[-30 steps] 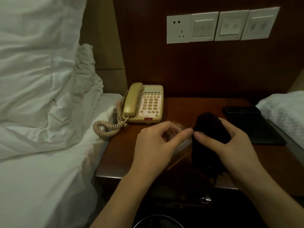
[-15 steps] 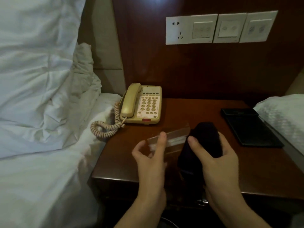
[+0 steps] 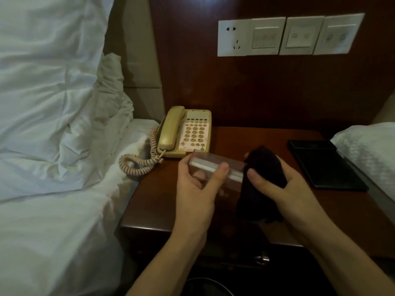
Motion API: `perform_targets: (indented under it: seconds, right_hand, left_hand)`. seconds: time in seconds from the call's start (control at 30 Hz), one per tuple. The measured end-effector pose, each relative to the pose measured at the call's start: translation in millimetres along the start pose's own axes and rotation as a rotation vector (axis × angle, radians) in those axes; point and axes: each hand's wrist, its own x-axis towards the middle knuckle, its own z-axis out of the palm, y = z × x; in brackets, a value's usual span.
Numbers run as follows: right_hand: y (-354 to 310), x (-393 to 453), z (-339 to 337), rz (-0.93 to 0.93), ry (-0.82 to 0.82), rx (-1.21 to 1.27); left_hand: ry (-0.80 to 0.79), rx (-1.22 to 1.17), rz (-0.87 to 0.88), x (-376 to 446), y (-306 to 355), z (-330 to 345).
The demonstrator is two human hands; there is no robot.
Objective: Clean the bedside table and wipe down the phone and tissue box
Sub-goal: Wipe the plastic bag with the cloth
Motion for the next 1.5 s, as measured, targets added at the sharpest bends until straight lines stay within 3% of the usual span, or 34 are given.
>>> perform_targets:
  seconds: [0.13,0.37,0.6,0.83,1.13,1.33,1.5]
  right_hand:
    - [-1.1,0.2,-6.9,-0.036,-0.107,-0.103]
    - [11.2,3.6,4.1,-0.051,0.043,0.028]
    - [1.9,9.6,-1.5,-0.086,-0.098,-0.042]
    - [4.0,6.7,7.5,0.106,0.080,0.237]
    - [-11.9,-13.1,2.1,0.265,-0.195,-0.047]
    - [-13.8,-12.4,8.7,0.266,0.123,0.221]
    - [-15.2,-21.6,13.8,0.211,0.117,0.045]
  left_hand:
    - [-0.019,-0.003,0.000,2.3,-1.6,-2.7]
    - [-0.043,0.020,0.024,6.5,-1.4,-4.4]
    - [-0.120,-0.017,-0.049,12.6,6.8,-8.0]
    - [-0.176,-0.026,-0.008,12.4,10.5,-7.3]
    - [-0.139,0.221,0.220,6.2,1.0,-7.8]
    - [-0.204,0.320,0.244,-0.7,0.0,-2.1]
    - [-0.166,0.394,0.281,-0.7,0.5,-4.3]
